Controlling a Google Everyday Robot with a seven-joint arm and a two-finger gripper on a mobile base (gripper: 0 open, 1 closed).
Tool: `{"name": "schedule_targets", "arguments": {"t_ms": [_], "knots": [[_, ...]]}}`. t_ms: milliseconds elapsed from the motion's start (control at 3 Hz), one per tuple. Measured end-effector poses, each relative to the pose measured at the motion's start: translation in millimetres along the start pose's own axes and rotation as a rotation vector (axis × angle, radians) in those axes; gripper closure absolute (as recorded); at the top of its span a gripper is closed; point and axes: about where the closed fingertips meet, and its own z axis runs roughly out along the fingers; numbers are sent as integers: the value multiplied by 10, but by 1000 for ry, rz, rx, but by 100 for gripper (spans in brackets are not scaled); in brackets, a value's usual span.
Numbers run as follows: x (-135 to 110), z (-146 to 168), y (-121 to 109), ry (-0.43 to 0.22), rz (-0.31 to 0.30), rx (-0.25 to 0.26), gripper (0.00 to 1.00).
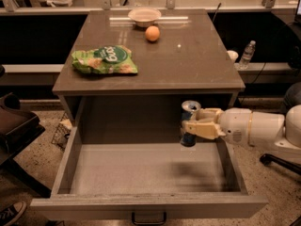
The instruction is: Place redbull can into top drawer
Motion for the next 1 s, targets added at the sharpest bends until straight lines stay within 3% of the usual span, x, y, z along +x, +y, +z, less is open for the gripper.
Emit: {"name": "schedule_targets", "arguments": {"t_ms": [333, 667, 1000], "knots": [[124, 487, 218, -1, -62, -91, 100], [222, 909, 427, -48, -98, -189, 100], [334, 1271, 632, -71, -151, -248, 100]]}}
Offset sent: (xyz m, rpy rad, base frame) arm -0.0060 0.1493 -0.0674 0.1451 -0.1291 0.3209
